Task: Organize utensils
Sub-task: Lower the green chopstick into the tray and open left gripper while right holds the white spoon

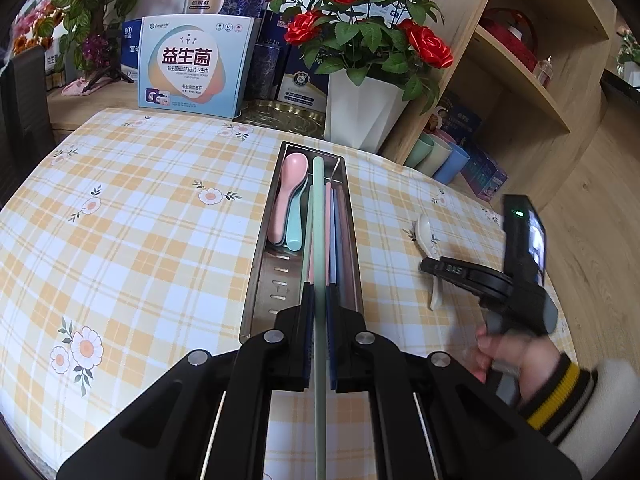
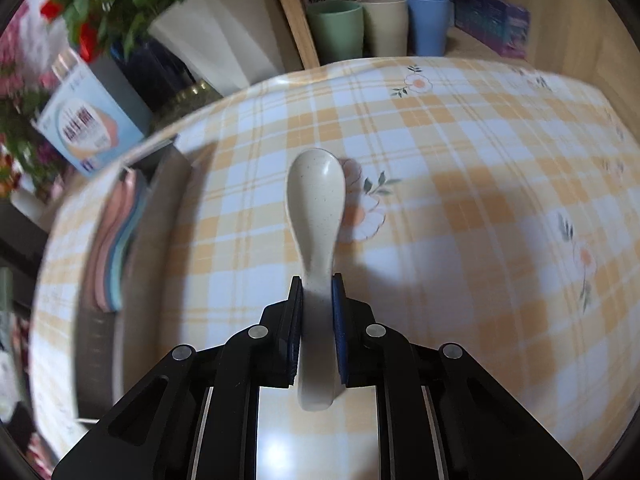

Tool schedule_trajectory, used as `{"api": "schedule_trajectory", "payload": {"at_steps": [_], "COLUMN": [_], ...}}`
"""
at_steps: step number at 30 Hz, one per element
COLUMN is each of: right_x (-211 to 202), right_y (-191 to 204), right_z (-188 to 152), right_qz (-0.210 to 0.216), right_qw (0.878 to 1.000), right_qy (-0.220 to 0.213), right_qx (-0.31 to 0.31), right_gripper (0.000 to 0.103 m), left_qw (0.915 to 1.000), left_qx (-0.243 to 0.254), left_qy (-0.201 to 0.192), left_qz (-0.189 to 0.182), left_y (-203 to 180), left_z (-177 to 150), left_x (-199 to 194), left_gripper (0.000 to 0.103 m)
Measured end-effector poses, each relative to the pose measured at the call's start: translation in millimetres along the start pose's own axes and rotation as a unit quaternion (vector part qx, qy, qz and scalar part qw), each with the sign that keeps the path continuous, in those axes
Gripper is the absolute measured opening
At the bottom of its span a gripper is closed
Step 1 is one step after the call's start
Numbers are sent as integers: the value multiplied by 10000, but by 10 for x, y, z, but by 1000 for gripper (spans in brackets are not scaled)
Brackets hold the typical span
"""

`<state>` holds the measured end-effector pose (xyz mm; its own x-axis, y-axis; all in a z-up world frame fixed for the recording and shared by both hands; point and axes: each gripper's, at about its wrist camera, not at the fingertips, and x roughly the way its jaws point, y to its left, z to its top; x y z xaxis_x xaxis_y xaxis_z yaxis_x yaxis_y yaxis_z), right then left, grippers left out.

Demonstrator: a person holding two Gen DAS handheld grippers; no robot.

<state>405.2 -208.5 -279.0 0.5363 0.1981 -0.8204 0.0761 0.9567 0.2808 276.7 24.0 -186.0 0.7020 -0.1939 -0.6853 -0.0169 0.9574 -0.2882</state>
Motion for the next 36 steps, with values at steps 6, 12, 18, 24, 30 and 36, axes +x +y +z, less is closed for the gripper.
{"api": "schedule_trajectory", "payload": {"at_steps": [6, 12, 18, 24, 30, 36], "right_x": [-310, -548, -740, -855, -876, -918], "right_y": [-27, -41, -10, 31, -77, -289], "right_z": [-309, -489, -489, -485, -506, -498], "right_qz": [697, 913, 1063, 1218, 1250, 1183], "right_qw": [9958, 9937, 9924, 9901, 9892, 9885], "right_qy": [-192, -319, -514, -666, -694, -775], "right_qx": [559, 560, 344, 196, 328, 533], "right_gripper": [14, 14, 14, 14, 14, 14], "left_qw": [10000, 10000, 9999, 9993, 9987, 9955], "left_qx": [26, 54, 44, -142, -123, -190], "left_qy": [52, 52, 113, 308, 448, 720], "left_qz": [4, 49, 46, -132, -208, -594], "left_y": [-25, -24, -20, 93, 89, -10], "left_z": [-5, 3, 16, 186, 517, 895], "left_x": [10, 6, 24, 98, 321, 767], "left_gripper": [6, 6, 6, 6, 6, 6]}}
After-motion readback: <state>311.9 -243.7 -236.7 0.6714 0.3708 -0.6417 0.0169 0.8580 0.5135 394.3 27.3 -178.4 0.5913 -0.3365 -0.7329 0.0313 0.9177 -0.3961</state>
